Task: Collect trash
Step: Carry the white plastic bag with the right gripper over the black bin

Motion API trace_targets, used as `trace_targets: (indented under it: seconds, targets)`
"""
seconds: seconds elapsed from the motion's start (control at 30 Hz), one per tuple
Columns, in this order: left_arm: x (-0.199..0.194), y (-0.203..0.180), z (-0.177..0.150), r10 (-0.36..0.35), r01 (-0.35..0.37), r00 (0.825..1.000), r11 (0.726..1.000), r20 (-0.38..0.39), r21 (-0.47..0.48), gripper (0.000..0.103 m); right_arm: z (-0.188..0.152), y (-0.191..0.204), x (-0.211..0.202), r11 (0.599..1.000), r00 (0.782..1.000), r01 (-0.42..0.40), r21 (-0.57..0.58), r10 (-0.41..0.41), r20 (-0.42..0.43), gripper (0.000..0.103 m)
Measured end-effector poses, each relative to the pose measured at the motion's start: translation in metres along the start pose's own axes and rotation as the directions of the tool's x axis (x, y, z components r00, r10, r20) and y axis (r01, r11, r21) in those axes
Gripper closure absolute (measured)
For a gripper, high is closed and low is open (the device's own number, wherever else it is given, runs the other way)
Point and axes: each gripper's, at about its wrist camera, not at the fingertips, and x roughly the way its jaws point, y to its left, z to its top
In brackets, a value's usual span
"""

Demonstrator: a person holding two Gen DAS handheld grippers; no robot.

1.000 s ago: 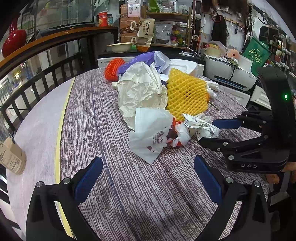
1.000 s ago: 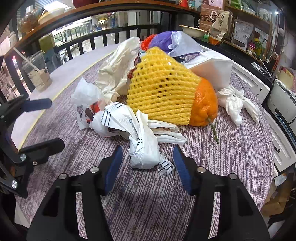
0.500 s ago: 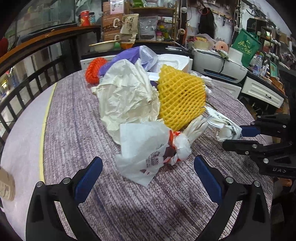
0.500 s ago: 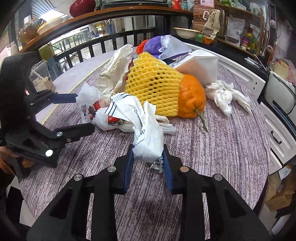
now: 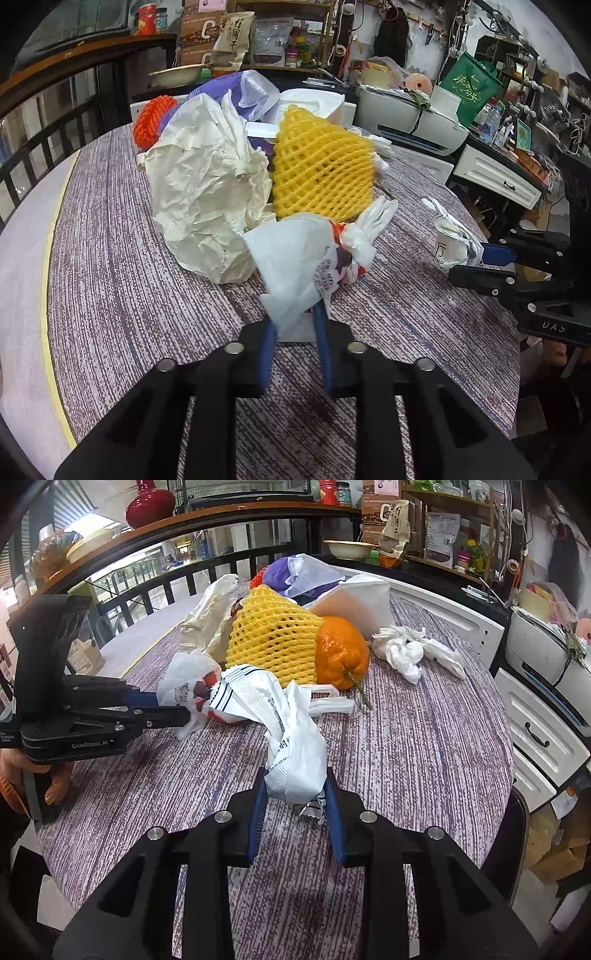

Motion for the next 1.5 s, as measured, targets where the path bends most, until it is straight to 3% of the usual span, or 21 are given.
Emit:
trace_targets:
  seconds: [0.4, 0.83, 1.13, 1.5]
  targets:
    - [-0.014, -0.032, -0.006, -0.079, 0.078, 0.995, 0.997, 0.059, 0.005, 0.099, -0.020, -0.021, -0.016, 0.998, 0.999, 0.022, 0.061, -0.024, 0.026, 0.073]
    - [-0.028, -0.091, 0.013, -0.146, 0.143, 0.971, 0.989, 0.187, 0.026, 0.100, -0.047, -0.061, -0.057, 0.986, 0.989, 0.102, 0.135, -0.116, 0.094, 0.073]
    - [-0.017, -0.148, 0.033, -0.187, 0.169, 0.956, 0.981, 0.226, 0.094, 0.100, -0.073, -0.126, -0.086, 0.940, 0.964, 0.189, 0.285, -0.233, 0.129, 0.073]
    - [-0.006, -0.196, 0.056, -0.261, 0.237, 0.934, 0.964, 0.244, 0.124, 0.101, -0.094, -0.181, -0.098, 0.880, 0.937, 0.276, 0.388, -0.336, 0.095, 0.073]
